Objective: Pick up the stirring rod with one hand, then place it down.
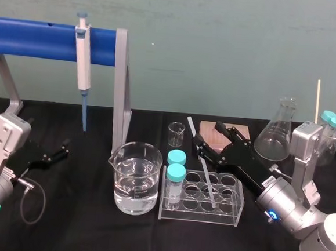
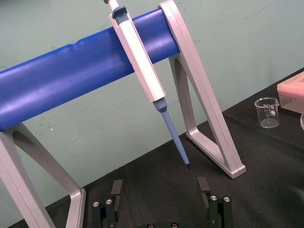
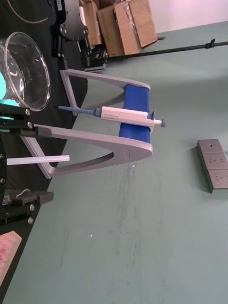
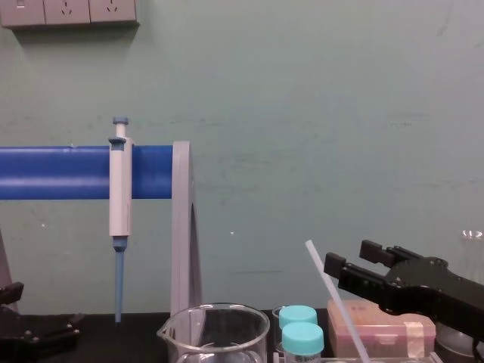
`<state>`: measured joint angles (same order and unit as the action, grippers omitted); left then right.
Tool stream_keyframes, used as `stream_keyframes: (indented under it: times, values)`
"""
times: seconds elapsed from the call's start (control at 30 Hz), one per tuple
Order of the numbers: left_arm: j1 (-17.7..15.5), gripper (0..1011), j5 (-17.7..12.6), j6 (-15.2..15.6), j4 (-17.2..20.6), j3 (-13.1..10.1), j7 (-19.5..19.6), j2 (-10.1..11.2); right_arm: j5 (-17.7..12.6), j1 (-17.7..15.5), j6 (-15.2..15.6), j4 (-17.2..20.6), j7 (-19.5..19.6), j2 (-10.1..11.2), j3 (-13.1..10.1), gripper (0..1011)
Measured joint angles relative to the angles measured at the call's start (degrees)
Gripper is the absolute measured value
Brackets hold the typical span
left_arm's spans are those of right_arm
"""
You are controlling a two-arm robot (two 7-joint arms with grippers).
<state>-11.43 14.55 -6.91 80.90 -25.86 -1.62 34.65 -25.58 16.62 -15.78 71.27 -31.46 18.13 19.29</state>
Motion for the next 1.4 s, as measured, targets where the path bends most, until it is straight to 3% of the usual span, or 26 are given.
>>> stream_keyframes:
  times: [0.27,0.47,0.53,0.57,0.6,0.67,0.83,0.93,1.1,1.4]
  values:
    - [0.0,1000,0.0,0.0,0.0,0.0,0.0,0.0,-0.02,0.0,0.0,0.0,-0.02,0.0,0.0,953]
    - [0.0,1000,0.0,0.0,0.0,0.0,0.0,0.0,0.0,-0.05,-0.03,0.07,0.09,-0.01,-0.13,1000]
    - [0.0,1000,0.0,0.0,0.0,0.0,0.0,0.0,0.45,-0.56,-0.14,1.13,2.35,-0.07,-1.26,1000]
    - [0.0,1000,0.0,0.0,0.0,0.0,0.0,0.0,1.47,-1.28,-0.04,2.22,5.38,-0.26,-2.36,1000]
    - [0.0,1000,0.0,0.0,0.0,0.0,0.0,0.0,1.47,-1.28,-0.04,2.22,5.38,-0.26,-2.36,1000]
    - [0.0,1000,0.0,0.0,0.0,0.0,0.0,0.0,4.45,-3.01,0.96,4.37,12.4,-0.74,-4.55,1000]
    - [0.0,1000,0.0,0.0,0.0,0.0,0.0,0.0,9.08,-5.56,4.44,5.53,22.93,-2.01,-7.32,1000]
    - [0.0,1000,0.0,0.0,0.0,0.0,0.0,0.0,10.57,-6.39,6.19,4.9,25.6,-2.52,-8.13,1000]
    - [0.0,1000,0.0,0.0,0.0,0.0,0.0,0.0,11.71,-6.63,8.12,2.92,26.63,-3.1,-8.51,1000]
    - [0.0,1000,0.0,0.0,0.0,0.0,0.0,0.0,11.65,-6.63,7.9,3.11,26.63,-3.04,-8.49,1000]
